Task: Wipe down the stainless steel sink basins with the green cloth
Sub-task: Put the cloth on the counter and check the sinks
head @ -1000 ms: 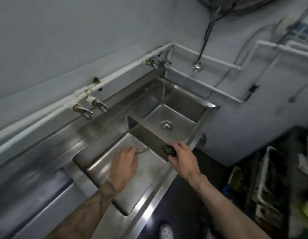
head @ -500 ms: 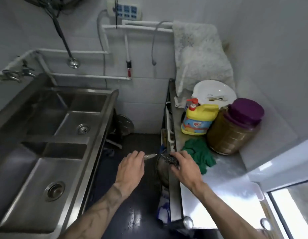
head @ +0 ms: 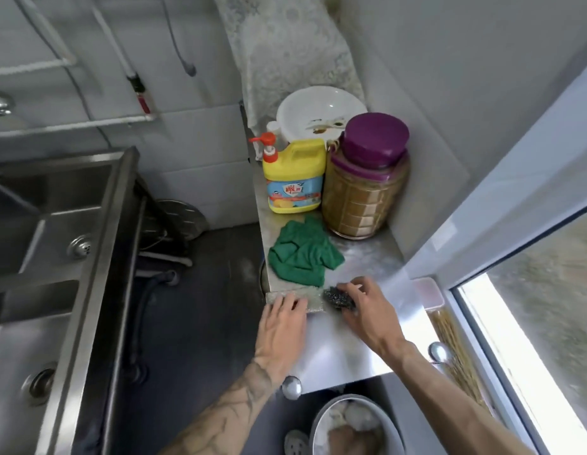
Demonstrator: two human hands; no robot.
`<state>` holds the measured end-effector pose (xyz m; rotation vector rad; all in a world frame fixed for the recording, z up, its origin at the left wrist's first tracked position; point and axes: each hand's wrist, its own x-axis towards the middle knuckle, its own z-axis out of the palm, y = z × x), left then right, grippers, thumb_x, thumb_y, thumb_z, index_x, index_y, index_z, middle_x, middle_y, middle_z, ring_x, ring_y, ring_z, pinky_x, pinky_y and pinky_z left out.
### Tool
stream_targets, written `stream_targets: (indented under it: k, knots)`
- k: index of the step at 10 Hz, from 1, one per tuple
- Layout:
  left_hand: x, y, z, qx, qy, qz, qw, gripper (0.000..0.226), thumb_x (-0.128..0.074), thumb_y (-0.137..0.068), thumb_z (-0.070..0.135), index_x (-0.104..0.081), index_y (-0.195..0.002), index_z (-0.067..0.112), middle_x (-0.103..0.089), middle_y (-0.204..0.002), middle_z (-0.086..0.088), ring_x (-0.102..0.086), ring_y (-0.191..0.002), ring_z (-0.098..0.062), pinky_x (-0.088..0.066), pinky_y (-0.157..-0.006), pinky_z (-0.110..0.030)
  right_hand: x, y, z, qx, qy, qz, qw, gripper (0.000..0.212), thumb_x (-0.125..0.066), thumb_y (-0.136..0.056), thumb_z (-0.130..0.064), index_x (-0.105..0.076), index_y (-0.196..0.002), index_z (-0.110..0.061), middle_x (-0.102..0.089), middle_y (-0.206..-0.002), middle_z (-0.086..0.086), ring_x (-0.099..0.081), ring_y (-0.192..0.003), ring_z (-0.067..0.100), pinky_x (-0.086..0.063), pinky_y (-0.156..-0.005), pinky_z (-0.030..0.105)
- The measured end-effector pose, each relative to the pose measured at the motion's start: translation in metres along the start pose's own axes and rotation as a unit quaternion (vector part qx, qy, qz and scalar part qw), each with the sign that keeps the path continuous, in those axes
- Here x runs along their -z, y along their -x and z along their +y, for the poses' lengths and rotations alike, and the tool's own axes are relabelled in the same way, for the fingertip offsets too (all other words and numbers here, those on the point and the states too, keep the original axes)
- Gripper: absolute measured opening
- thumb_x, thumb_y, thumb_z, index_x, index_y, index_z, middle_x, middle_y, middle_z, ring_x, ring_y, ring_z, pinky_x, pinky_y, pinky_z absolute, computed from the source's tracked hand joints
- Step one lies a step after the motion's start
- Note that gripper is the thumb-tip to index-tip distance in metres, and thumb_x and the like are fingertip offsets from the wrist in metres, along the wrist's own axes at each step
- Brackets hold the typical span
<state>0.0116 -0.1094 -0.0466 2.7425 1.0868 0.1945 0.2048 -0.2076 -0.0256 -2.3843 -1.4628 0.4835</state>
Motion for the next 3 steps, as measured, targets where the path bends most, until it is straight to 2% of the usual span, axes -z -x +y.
stream_targets:
  k: [2,3]
  knots:
    - [-0.0096,0.0115,0.0024,0.002,0.033,-0.037,0.999,0.034,-0.065,-0.095,0.025,-0.064,-0.128,0.027,-0.058,-0.123,0.004,-0.058,-0.112,-0.022,-0.054,-0.091,-0.04,-0.0141,-0.0014,0.0039,0.029,0.025,0.049,0.998,0.053,-0.075,-0.081,-0.015,-0.063,-0.132,-0.026,-0.051,-0.122,0.005,-0.059,-0.1,0.033,-0.056,-0.073,0.041]
    - [-0.0054,0.0102,0.0027,-0.004,0.053,-0.059,0.997,0.043,-0.06,-0.099,0.028,-0.057,-0.142,0.028,-0.053,-0.136,0.003,-0.052,-0.125,-0.023,-0.048,-0.103,-0.04,-0.0184,-0.0019,0.0033,0.019,0.045,0.052,0.997,0.053,-0.077,-0.083,-0.02,-0.061,-0.133,-0.031,-0.05,-0.122,0.003,-0.057,-0.099,0.032,-0.055,-0.073,0.041]
